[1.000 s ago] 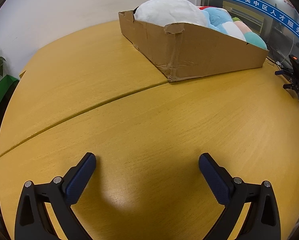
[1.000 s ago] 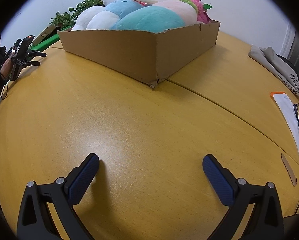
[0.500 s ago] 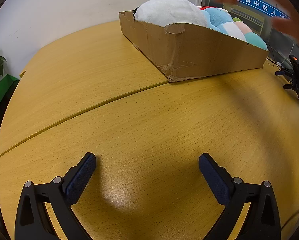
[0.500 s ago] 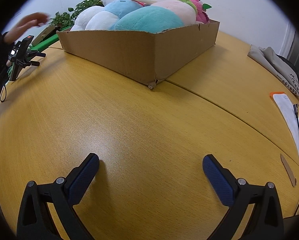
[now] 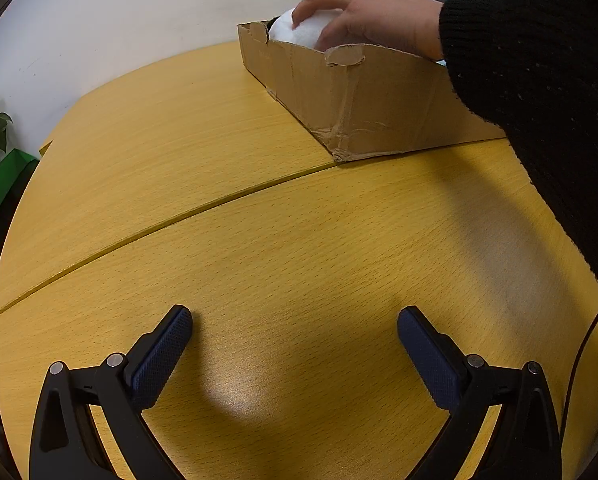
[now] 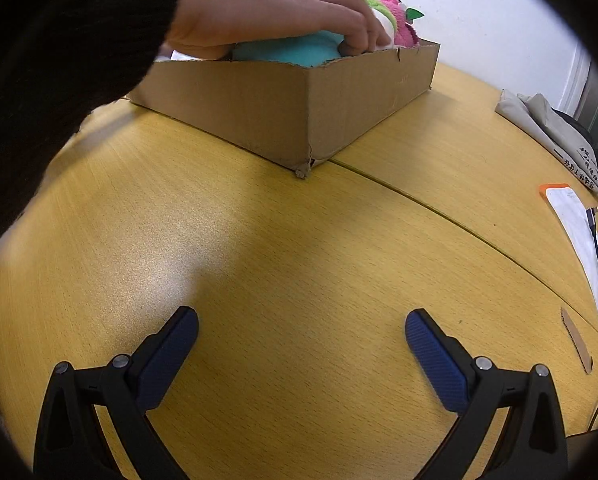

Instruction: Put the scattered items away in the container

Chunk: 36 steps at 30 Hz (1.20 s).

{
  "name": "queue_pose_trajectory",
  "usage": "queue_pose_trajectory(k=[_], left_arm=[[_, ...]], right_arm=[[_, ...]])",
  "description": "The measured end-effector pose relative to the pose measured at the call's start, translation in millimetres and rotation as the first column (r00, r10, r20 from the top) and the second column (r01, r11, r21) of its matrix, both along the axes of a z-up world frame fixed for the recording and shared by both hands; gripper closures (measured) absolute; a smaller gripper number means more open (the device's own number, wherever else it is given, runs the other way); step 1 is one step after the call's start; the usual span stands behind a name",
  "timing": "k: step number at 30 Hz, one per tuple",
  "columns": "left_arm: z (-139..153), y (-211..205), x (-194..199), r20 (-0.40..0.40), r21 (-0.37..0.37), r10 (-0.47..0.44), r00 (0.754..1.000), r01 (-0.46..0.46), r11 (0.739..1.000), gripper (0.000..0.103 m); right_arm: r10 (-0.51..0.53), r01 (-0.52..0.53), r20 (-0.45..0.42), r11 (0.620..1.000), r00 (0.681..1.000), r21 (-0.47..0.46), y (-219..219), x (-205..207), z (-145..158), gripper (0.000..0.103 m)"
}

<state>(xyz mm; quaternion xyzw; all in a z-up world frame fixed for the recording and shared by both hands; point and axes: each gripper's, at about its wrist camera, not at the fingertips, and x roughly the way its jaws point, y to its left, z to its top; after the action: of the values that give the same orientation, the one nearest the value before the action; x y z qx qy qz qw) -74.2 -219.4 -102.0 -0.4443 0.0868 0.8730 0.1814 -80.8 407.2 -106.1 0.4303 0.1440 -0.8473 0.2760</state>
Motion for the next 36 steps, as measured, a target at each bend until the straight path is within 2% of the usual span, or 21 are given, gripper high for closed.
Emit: queue_pose_trajectory(k=[36], left_arm=[[0.4, -1.0, 3.5, 0.0, 0.001, -0.001, 1.0, 0.001, 1.0, 0.0]], right_arm=[[0.001, -0.001, 0.0, 1.0, 1.0, 0.0, 0.4, -0.7, 0.2, 0.0]])
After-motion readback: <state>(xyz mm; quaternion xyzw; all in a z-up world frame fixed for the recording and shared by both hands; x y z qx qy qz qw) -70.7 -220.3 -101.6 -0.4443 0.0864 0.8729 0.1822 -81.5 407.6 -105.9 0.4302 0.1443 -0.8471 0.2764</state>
